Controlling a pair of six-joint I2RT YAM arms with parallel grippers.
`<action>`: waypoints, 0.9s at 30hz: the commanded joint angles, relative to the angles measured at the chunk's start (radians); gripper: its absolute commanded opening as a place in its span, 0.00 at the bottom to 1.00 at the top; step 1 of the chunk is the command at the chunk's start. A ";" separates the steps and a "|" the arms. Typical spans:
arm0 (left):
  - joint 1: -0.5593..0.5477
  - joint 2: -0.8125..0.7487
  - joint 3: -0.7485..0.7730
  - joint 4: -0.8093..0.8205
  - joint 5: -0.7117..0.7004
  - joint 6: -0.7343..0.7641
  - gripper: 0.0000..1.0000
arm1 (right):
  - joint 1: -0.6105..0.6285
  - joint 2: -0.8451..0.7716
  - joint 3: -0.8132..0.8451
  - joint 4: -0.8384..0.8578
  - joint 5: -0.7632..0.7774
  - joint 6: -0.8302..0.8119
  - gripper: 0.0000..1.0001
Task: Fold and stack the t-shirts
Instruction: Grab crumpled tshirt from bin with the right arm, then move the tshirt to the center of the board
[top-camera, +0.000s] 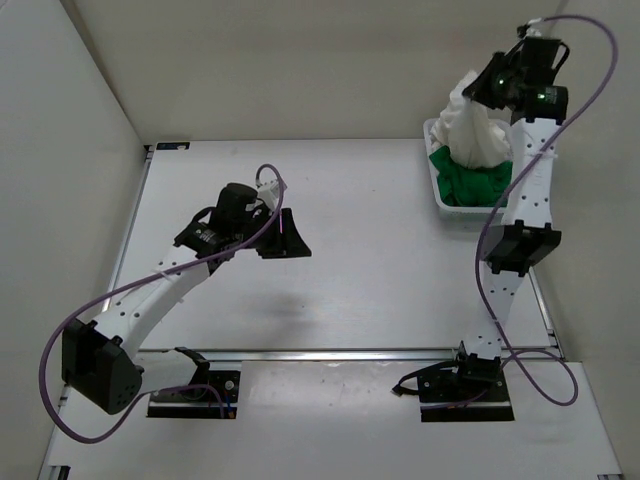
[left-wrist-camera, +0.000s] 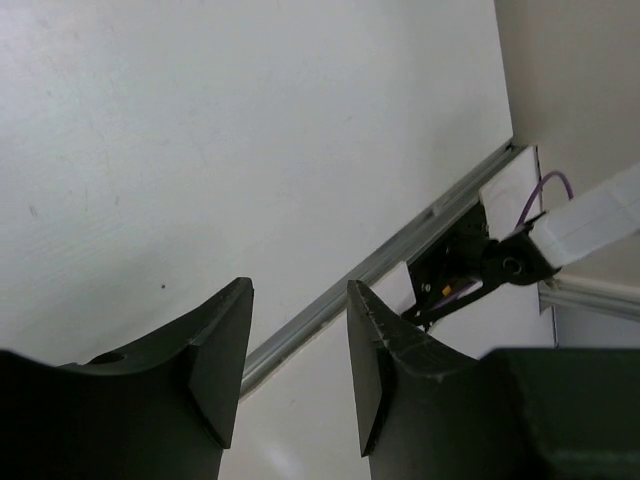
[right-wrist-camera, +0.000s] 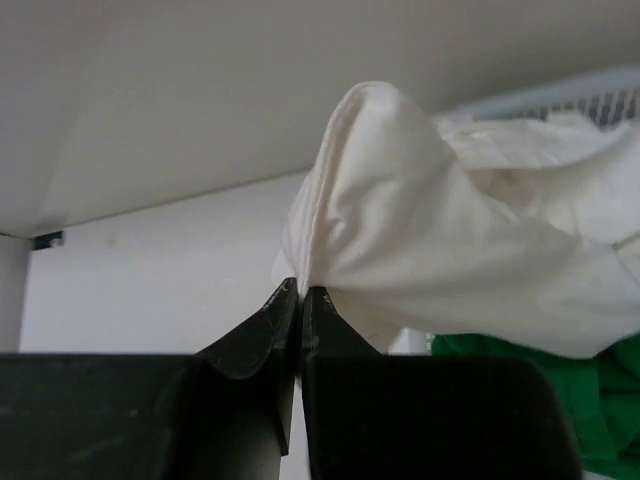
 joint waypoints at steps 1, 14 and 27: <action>0.024 0.005 0.130 -0.063 -0.073 0.029 0.53 | 0.049 -0.236 0.034 0.084 -0.069 -0.017 0.00; 0.211 0.092 0.235 -0.126 -0.163 -0.131 0.65 | 0.166 -0.719 -0.318 0.526 -0.426 0.196 0.01; 0.272 0.174 0.222 -0.080 -0.145 -0.119 0.76 | 0.282 -0.856 -1.057 0.545 -0.289 0.111 0.00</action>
